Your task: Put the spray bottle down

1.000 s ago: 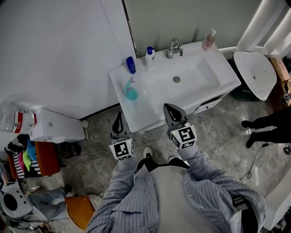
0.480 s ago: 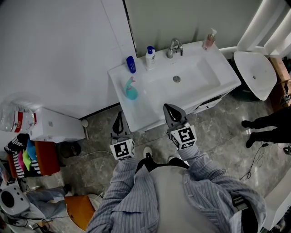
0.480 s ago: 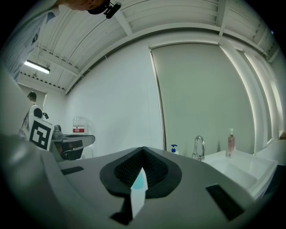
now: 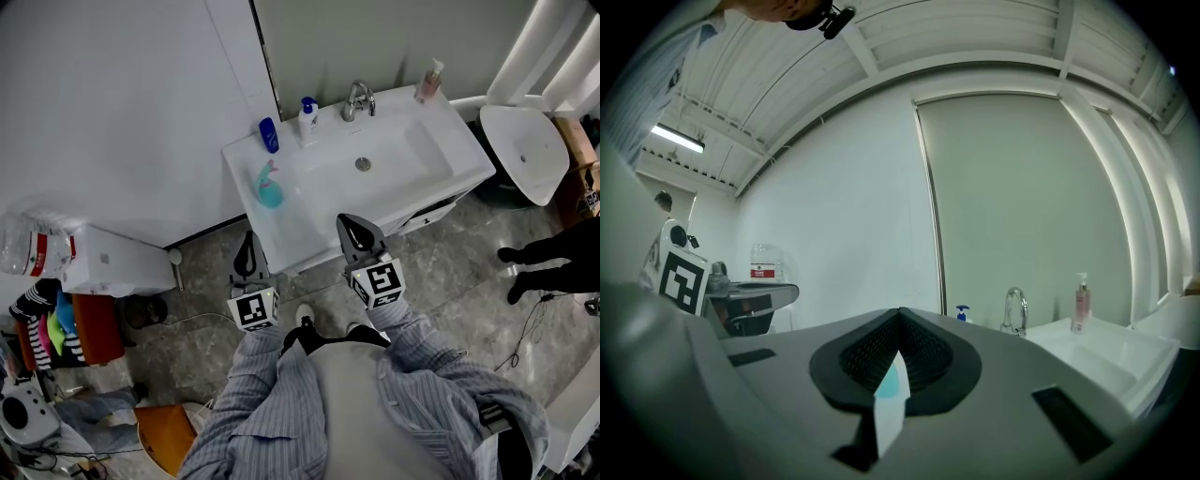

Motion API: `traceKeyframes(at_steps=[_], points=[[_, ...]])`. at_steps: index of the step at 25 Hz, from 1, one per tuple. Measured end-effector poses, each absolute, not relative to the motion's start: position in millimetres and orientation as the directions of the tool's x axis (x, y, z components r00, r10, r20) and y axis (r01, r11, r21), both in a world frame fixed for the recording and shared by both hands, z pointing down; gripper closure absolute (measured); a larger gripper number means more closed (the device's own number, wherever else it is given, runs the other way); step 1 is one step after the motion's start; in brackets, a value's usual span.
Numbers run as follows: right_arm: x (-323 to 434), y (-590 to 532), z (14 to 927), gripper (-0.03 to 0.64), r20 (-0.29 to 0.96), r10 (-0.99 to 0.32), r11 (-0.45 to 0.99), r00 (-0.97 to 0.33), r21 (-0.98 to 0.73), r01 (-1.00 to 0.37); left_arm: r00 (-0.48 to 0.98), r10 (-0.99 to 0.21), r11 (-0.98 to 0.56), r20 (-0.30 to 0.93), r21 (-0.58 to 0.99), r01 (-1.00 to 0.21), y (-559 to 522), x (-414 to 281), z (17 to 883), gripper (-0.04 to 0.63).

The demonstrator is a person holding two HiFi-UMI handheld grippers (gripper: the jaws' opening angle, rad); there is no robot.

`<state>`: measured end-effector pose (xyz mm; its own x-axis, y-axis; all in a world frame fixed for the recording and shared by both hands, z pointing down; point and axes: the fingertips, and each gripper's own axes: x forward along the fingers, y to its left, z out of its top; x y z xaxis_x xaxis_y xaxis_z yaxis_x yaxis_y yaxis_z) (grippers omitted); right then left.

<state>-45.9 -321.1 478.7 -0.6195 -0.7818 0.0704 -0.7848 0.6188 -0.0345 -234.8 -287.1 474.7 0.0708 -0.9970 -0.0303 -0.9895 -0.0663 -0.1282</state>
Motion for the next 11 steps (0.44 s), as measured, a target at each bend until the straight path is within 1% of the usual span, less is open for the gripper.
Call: traceKeyframes(at_steps=[11], points=[[-46.2,-320.8,475.7,0.603,0.071,-0.781,0.62,-0.621,-0.036,-0.784,0.074,-0.997,-0.071,-0.025,-0.123,-0.99,-287.2,-233.4,473.9,0.595]])
